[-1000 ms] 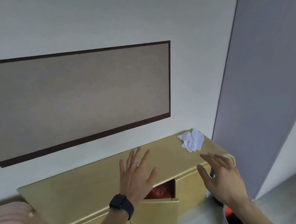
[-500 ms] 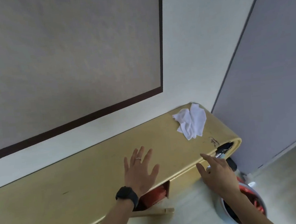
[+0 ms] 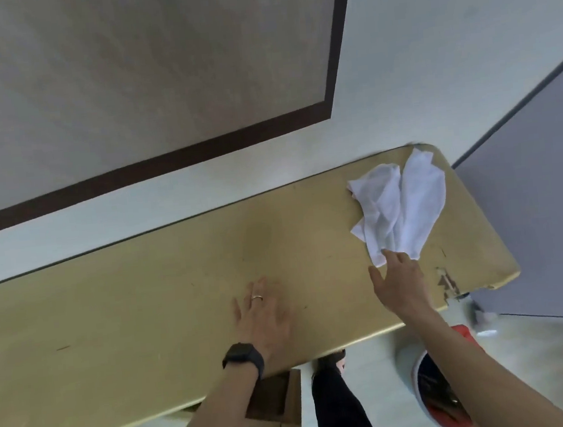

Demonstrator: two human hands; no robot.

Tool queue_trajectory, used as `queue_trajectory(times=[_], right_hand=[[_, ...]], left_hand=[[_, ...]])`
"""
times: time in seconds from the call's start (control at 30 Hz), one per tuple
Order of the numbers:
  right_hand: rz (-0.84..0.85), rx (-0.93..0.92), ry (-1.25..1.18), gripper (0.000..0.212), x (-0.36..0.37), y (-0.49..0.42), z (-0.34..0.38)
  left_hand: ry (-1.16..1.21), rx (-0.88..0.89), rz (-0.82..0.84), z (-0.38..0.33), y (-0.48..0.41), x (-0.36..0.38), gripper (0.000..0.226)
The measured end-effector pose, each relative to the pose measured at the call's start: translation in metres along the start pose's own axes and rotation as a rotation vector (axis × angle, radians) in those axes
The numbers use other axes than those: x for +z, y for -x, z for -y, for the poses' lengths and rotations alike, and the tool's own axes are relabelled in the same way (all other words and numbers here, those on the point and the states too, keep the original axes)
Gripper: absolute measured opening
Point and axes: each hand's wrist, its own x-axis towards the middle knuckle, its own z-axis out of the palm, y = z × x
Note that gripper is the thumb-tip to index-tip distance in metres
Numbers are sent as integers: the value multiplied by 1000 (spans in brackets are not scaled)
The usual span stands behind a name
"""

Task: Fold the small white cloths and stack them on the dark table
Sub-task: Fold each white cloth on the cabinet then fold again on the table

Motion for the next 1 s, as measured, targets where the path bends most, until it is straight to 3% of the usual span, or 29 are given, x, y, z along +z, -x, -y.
queue_trajectory(times=[0.2, 0.4, 0.57, 0.67, 0.73, 0.83, 0.9, 1.0], right_hand=[[-84, -33, 101, 45, 25, -45, -14], [-242, -186, 220, 12, 29, -46, -27], [-216, -134, 138, 15, -6, -36, -7], [-321, -241, 41, 15, -41, -17, 22], [-396, -340, 21, 15, -67, 3, 48], [-418, -472, 9, 17, -103, 43, 97], [-363, -534, 0, 18, -119, 74, 131], [-238, -607, 0, 18, -123, 119, 174]], left_hand=[[4, -46, 17, 6, -30, 38, 67], [33, -38, 46, 8, -32, 40, 66], [-3, -6, 191, 10, -33, 25, 72], [28, 21, 243, 8, -28, -9, 78], [131, 43, 177, 3, -22, -43, 74], [277, 229, -97, -5, -4, -101, 71], [388, 403, -291, -7, 13, -141, 71], [474, 525, -439, 2, 47, -182, 60]])
